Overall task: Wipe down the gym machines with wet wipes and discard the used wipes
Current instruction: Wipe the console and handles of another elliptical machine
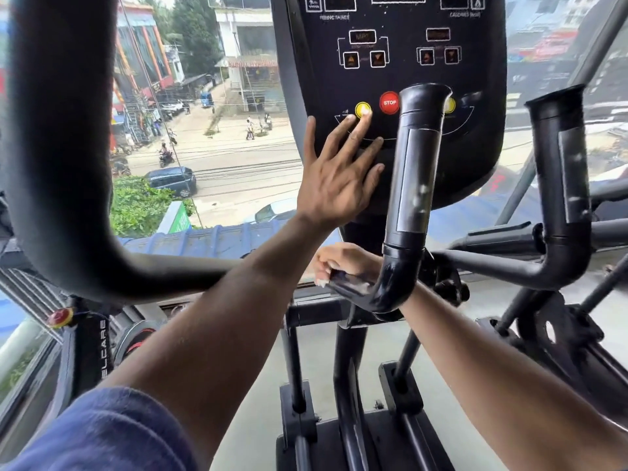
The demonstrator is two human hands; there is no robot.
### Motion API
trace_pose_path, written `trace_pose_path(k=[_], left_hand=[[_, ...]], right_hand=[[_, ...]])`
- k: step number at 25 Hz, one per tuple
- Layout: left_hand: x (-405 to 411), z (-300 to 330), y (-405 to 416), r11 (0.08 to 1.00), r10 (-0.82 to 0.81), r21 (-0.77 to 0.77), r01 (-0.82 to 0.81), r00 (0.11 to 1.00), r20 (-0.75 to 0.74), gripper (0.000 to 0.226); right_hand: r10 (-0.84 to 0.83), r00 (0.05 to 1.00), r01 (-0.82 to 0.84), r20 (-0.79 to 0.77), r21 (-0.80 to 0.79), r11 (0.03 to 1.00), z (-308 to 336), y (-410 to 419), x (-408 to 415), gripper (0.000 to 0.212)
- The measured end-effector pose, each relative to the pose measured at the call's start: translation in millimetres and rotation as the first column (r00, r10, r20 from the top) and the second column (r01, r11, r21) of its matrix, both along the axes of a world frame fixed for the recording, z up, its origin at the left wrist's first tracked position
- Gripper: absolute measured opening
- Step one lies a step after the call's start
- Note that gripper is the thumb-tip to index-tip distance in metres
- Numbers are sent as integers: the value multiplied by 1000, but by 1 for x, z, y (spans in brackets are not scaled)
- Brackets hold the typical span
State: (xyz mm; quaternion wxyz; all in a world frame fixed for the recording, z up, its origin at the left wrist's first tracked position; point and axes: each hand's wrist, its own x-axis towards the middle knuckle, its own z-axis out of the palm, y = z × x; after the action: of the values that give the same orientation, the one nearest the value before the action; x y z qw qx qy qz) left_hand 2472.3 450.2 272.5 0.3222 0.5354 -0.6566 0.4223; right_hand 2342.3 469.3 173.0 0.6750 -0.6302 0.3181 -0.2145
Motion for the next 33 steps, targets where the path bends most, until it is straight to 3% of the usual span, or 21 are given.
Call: trace_pose_path(k=[1,2,3,5,6,7,9,12,14,17,19,21,22,24,27,33], left_hand=[[-1,0,1,1000,0,8,0,1000,-1,56],[-1,0,1,1000,5,17,-5,1000,0,56],[-1,1,2,999,17,31,-17,1000,1,56],[0,1,2,997,44,64,-44,999,2,57],[0,1,2,996,57,73,-57,998,5,57],[-1,1,3,994,65,82,-65,998,8,57],[-2,1,4,993,60,99,-60,998,0,58],[-1,2,6,990,71,122,-72,997,8,57],[-1,3,7,990,81,118,-82,997,14,56],[-3,2,8,993,70,98,-70,998,2,56],[-2,1,7,994,60,94,-59,998,-9,55],[-2,2,6,995,65,80,-64,998,-13,53],[-2,3,6,993,77,92,-75,997,-8,53],[-5,3,7,986,106,127,-106,994,10,55],[-7,6,8,982,114,151,-112,993,-5,55],[-7,9,16,974,109,201,-102,994,-21,55]], right_hand=[[-10,994,8,111,14,1000,0,11,-3,18],[-111,961,111,253,12,994,-4,20,-12,22],[-275,916,264,292,78,961,-10,38,-19,32],[-691,695,623,196,314,716,-35,78,-27,28],[-786,579,640,217,476,603,-57,95,-28,19],[-794,565,513,226,657,553,-74,109,-26,20],[-777,597,334,201,818,468,-89,118,-10,24],[-839,517,317,171,872,373,-86,95,25,29],[-869,447,335,212,861,382,-74,70,49,28],[-942,216,296,257,902,314,-62,47,79,29],[-931,58,264,361,893,363,-59,45,89,25],[-915,-37,247,403,890,382,-49,48,92,4],[-925,-76,214,372,912,349,-47,46,93,9],[-953,-70,145,293,949,281,-44,42,89,28],[-967,27,97,255,962,257,-41,42,74,39],[-914,210,111,348,920,376,-9,72,52,34]])
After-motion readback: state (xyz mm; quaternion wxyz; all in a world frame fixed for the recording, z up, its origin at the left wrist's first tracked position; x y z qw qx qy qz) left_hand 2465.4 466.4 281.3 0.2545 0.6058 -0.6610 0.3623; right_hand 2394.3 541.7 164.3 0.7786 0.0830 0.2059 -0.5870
